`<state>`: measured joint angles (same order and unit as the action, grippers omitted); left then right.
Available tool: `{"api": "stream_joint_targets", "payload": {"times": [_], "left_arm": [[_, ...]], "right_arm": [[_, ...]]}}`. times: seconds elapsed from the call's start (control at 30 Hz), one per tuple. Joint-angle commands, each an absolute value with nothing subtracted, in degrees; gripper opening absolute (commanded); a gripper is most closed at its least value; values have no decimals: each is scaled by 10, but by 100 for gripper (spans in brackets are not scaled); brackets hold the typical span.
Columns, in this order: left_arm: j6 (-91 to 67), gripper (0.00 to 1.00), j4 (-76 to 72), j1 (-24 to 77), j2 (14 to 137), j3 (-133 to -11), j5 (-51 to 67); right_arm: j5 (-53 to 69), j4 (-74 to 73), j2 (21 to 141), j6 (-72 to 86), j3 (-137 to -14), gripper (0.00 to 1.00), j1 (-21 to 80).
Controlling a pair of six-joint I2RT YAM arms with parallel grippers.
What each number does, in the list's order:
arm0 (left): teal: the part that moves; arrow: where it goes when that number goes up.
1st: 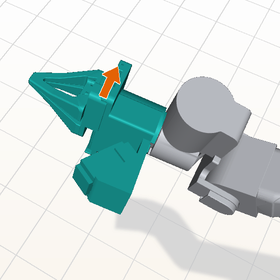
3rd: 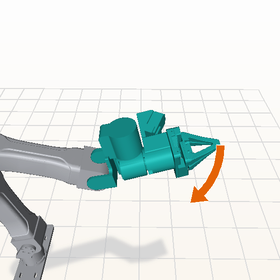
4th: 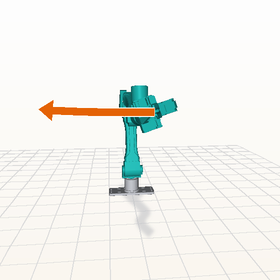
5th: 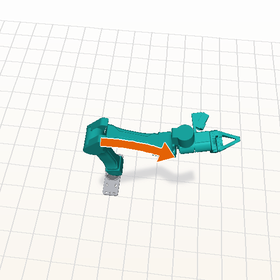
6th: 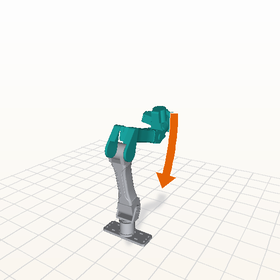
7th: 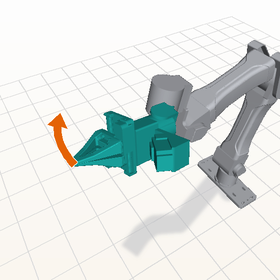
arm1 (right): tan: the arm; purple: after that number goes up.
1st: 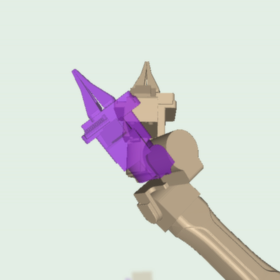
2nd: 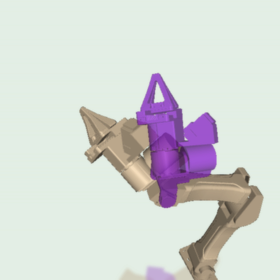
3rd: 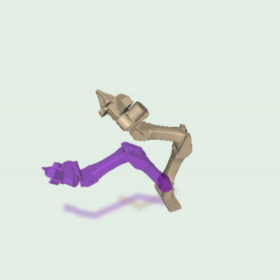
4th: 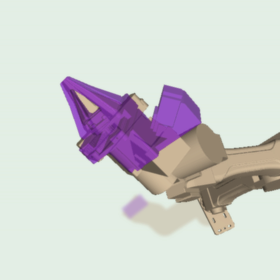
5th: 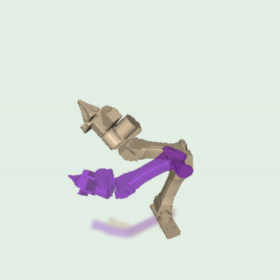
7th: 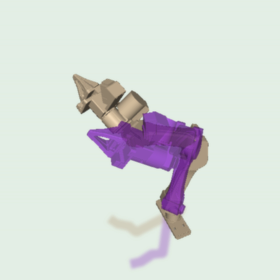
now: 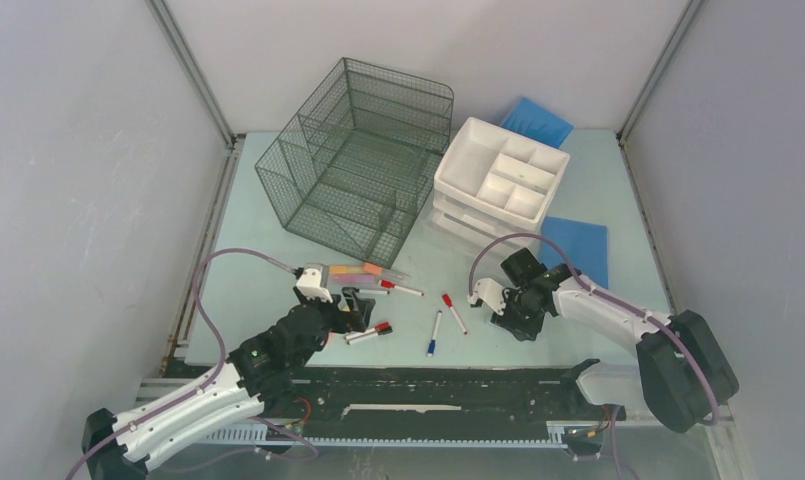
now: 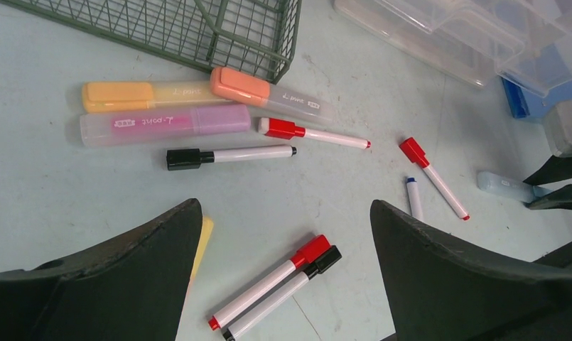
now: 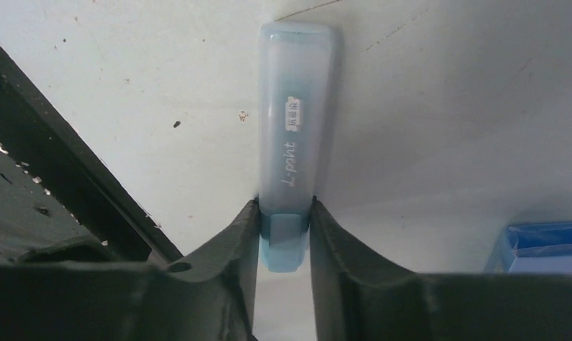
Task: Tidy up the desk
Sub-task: Pick up the stationery from the center of the board.
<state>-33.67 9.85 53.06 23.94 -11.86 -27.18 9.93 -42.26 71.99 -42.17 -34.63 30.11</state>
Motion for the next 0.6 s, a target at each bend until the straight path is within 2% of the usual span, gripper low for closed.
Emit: {"api": "stream_joint_targets", "payload": {"times": [0.0, 0.07, 0.3, 0.57], "left_arm": [[-354, 96, 82, 527, 234, -110, -267], [-359, 96, 86, 527, 235, -111, -263], [-375, 96, 119, 527, 261, -127, -249], [-370, 96, 171, 526, 343, -186, -235]], "right_arm": [[115, -430, 717, -418, -353, 27, 306], [117, -432, 711, -418, -356, 17, 306], [135, -474, 687, -437, -383, 2, 306], [155, -512, 664, -459, -401, 0, 305]]}}
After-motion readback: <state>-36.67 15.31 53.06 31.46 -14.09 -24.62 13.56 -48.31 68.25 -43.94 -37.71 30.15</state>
